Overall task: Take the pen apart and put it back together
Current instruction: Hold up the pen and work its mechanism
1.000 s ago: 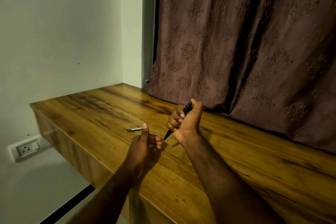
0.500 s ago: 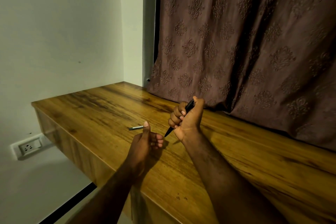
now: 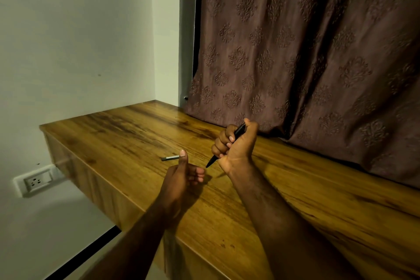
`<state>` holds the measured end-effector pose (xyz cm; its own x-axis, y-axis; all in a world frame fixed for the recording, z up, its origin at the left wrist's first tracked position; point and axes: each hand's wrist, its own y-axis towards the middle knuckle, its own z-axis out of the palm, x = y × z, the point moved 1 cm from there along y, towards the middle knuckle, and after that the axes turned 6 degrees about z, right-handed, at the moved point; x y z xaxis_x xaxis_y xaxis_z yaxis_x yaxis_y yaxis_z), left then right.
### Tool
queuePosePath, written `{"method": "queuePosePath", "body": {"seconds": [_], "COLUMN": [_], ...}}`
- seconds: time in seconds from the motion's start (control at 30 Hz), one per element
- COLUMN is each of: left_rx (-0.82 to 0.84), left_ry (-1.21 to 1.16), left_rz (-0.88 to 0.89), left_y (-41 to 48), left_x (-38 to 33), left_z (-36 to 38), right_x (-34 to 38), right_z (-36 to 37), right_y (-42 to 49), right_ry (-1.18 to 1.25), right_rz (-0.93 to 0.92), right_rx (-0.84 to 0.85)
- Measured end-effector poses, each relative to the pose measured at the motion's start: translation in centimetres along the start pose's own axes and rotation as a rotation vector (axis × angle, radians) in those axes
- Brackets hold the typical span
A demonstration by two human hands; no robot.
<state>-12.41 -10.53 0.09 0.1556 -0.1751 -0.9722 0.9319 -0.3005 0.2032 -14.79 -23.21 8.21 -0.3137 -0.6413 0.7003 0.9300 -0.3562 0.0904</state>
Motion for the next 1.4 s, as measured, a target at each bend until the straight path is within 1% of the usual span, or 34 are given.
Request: {"method": "queuePosePath", "body": {"seconds": [0.4, 0.97, 1.4], "left_rx": [-0.001, 0.025, 0.019], "left_ry": [0.007, -0.026, -0.012], "left_rz": [-0.003, -0.038, -0.003], "left_y": [-0.01, -0.28, -0.15], "left_x": [-0.19, -0.19, -0.09], "left_z": [0.12, 0.2, 0.11], "right_x": [0.04, 0.07, -0.1], "right_z": [0.0, 0.02, 0.03], "right_y": [-0.05, -0.13, -0.13], "right_ry": [-0.001, 0.007, -0.006], "right_rz": [-0.02, -0.014, -0.014], "right_rx": [-0.021, -0.004, -0.003]}}
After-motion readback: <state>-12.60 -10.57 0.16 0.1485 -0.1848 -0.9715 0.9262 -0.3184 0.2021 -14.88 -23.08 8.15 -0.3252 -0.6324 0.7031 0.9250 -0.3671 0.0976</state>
